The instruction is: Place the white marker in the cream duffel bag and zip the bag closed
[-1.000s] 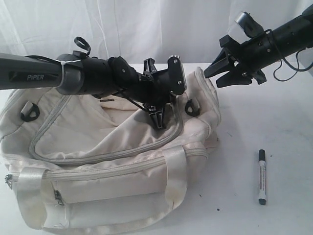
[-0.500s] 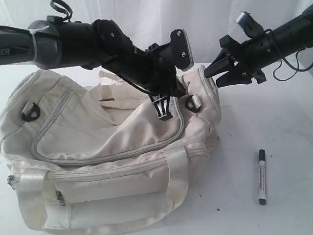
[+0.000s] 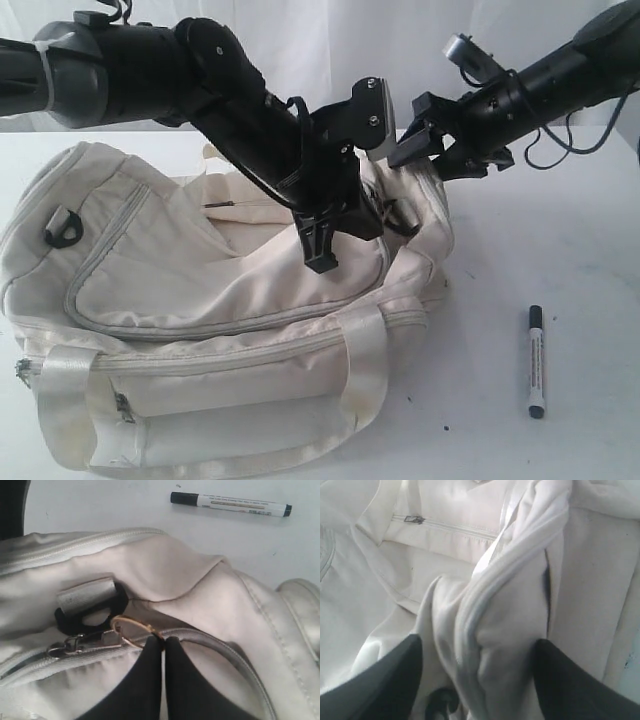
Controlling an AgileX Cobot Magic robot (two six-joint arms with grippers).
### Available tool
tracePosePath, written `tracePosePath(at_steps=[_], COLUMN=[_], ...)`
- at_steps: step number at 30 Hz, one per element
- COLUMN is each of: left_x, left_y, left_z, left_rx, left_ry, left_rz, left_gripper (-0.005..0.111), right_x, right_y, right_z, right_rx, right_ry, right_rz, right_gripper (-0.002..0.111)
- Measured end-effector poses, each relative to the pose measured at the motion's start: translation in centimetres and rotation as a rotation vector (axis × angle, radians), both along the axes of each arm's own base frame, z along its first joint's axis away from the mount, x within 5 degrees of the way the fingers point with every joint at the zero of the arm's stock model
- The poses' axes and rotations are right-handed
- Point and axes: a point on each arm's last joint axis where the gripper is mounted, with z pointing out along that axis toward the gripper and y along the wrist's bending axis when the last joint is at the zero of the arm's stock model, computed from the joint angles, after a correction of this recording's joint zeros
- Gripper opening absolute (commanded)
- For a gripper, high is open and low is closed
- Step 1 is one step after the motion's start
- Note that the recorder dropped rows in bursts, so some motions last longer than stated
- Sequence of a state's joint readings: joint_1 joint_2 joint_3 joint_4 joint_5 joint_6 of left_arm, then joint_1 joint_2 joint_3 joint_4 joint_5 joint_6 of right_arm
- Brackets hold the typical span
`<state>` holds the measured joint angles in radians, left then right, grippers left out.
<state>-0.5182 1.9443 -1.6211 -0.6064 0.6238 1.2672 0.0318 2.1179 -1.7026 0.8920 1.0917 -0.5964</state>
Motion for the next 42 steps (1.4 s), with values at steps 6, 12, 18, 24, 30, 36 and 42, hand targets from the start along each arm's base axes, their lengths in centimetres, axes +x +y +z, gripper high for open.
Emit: tracePosePath(at_steps=[6,12,18,24,30,36,42], left_x=[-1.2,-1.9,-3.4,-7.3,-10.3,-12.9,-13.7], left_y=[0.1,0.7,2.0,4.4,7.9,12.3,14.5], left_z=[-0.3,0.9,3.4,1.5,1.0,-0.1,-0.7], left_rx=[0.025,0.044,0.081,0.209,0.338,0.566,0.625], left_ry=[0.150,0.188,0.208,0.435,0.378,0.261,0.173], left_rz=[-0.039,0.002,0.066,0.152,0.305,0.432,0.539], left_gripper=[0.000,0.000,0.000,0.000,0.000,0.000,0.000], right_x=[0.6,0.9,1.1,1.6,1.6,1.4,1.4], right_y=[0.2,0.2,0.4,0.2,-0.6,-1.3,-1.3], right_z=[-1.6,-1.6,-1.6,-1.6,-1.6,-1.6,-1.6], right_rx=[0.001,0.013,0.021,0.027,0.032,0.033,0.031], right_ry=[0.036,0.067,0.078,0.071,0.085,0.109,0.112], right_rz=[-0.046,-0.128,-0.173,-0.244,-0.263,-0.251,-0.246], right_gripper=[0.000,0.000,0.000,0.000,0.000,0.000,0.000])
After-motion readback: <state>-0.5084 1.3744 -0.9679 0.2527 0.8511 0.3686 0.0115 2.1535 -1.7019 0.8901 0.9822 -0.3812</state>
